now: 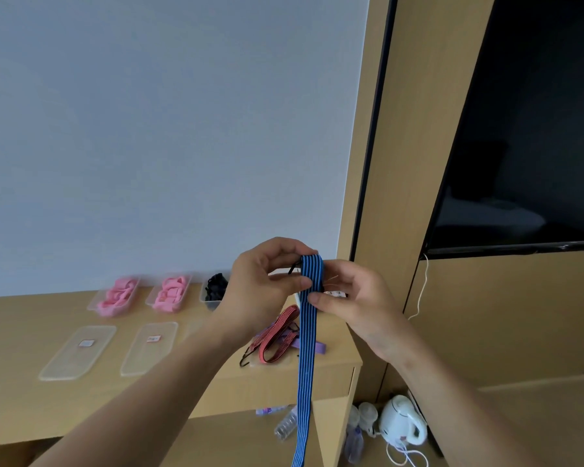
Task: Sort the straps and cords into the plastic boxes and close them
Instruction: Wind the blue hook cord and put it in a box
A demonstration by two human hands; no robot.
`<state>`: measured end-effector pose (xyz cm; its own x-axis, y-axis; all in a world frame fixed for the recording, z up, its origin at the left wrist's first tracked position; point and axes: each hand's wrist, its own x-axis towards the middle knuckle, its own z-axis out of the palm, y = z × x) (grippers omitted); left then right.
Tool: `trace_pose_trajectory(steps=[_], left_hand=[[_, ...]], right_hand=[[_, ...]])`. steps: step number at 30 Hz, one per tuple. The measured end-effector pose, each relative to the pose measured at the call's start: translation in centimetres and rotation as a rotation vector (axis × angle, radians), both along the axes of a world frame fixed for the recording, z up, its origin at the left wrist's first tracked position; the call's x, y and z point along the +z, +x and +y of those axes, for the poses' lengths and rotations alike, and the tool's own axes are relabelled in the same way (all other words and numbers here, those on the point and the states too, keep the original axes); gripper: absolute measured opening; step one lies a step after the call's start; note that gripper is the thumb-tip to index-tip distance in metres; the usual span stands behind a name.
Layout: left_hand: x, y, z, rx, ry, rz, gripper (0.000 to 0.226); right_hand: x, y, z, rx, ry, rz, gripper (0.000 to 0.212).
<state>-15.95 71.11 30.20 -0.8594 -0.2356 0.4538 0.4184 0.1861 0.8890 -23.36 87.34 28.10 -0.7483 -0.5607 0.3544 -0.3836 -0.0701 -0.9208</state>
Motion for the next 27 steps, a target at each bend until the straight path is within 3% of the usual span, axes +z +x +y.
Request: trace_pose_trajectory(steps=[4,6,10,12,14,17,20,22,27], left_hand=[[-0.3,0.0,-0.4,-0.013,0.006,0.024,0.036],[-0.6,0.0,-0.8,-0.063,0.1,-0.094,0.034],[-1.1,0.3,-0.7,-0.208,0.266,-0.518,0.068],[-1.0,0.4,-0.6,-0.246,0.317,-0.631,0.087],[-0.7,0.4,-0.7,-0.274,0.377,-0.673,0.093],[-0.3,0.3,-1.0,-0.304,0.423,-0.669,0.084],[0.0,0.2,-1.4,-0.34,0.368,-0.625,0.053],[-0.1,0.1,-1.7,-0.369,0.36,-0.599,0.038],[-0.7,-0.3,-2.1,-0.42,0.409,-0.553,0.035]], right_hand=[[0.3,0.1,-0.1,0.026,-0.069,0.002,0.032],[0.5,0.1,-0.1,0.035,-0.125,-0.039,0.033],[0.9,0.1,0.0,-0.027,-0.099,0.05,0.033],[0.8,-0.1,0.0,-0.065,-0.083,0.082,0.031],[0.7,-0.3,0.0,-0.094,-0.073,0.098,0.033],[0.3,-0.3,-0.1,-0.083,-0.051,0.201,0.038],[-0.1,-0.1,-0.3,-0.119,-0.058,0.346,0.046],[-0.2,-0.1,-0.4,-0.157,-0.04,0.435,0.04],[0.1,0.1,0.1,-0.175,0.096,0.6,0.04]])
